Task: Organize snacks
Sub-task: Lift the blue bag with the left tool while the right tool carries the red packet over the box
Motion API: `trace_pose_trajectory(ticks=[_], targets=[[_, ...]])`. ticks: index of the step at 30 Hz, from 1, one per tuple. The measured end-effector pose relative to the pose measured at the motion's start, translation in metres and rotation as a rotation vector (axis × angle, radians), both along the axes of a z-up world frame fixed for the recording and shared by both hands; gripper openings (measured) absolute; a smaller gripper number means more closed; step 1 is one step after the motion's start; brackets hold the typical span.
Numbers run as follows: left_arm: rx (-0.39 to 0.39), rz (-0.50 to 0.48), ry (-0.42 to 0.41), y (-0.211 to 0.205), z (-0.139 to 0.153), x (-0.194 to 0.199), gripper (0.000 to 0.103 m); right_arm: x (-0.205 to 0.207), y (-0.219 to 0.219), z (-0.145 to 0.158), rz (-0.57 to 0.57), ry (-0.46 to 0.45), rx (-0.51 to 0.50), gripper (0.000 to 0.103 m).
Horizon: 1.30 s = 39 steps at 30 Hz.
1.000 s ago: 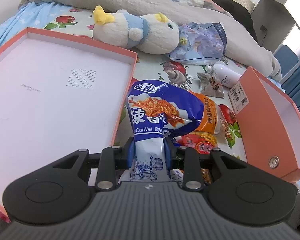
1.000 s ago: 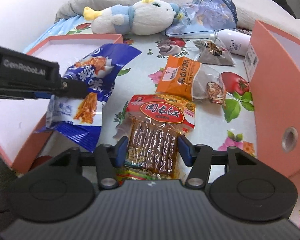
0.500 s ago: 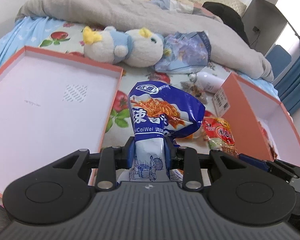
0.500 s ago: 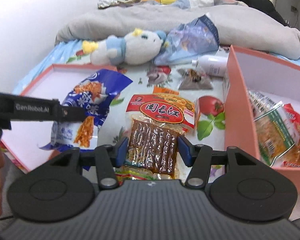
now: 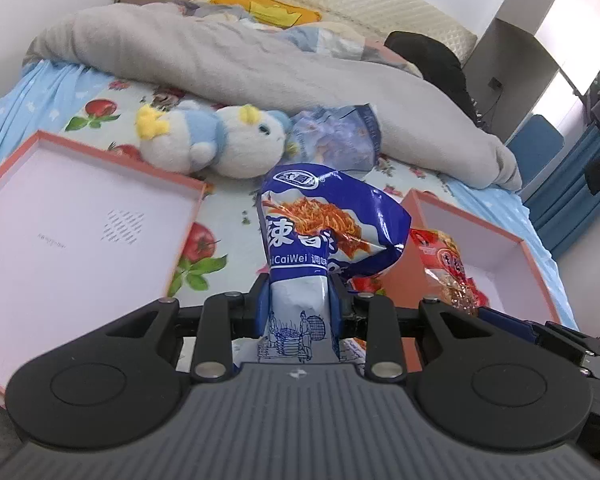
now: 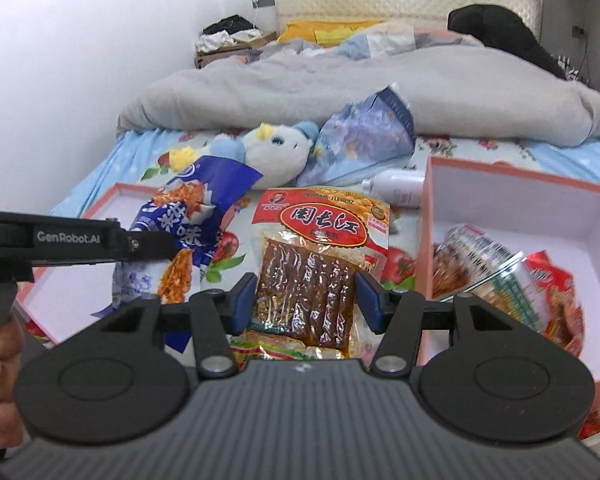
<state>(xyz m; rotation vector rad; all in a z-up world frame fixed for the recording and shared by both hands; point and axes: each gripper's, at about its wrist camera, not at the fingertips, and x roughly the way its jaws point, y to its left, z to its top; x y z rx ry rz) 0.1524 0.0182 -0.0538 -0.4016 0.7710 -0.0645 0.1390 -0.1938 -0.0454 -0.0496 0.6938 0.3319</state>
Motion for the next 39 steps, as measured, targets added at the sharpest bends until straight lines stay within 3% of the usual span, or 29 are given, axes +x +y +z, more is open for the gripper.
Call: trace_pose_trajectory(ticks=[6,12,22,23,25,26,27,39], targets=[[0.011,-0.026,-0.047,-0.023,0.03,0.007,0.03,0.002,-0.027,0.024,-0.037,-0.042,0.018,0.056],[0.018,-0.077,-0.076,-0.054,0.043,0.017,0.014,0.009,-0.054,0.031,-0.08,-0.057,0.016,0.056],[0.019,-0.063,0.048,-0.057,-0.016,0.038,0.015,0.016,-0.09,0.006,-0.137,-0.006,0.004,0.056],[0.028,-0.062,0.068,-0.055,-0.023,0.04,0.017,0.015,-0.093,0.004,-0.144,-0.002,0.003,0.056],[0.043,-0.047,0.101,-0.052,-0.039,0.045,0.036,0.015,-0.1,0.002,-0.154,0.0,0.006,0.056],[0.045,-0.038,0.12,-0.049,-0.048,0.048,0.063,0.015,-0.104,0.0,-0.161,0.001,0.004,0.056],[0.045,-0.03,0.134,-0.047,-0.056,0.051,0.073,0.015,-0.107,-0.001,-0.165,0.002,0.002,0.056],[0.043,0.001,0.209,-0.053,-0.15,0.061,0.071,0.011,-0.151,-0.012,-0.224,-0.005,-0.013,0.056]])
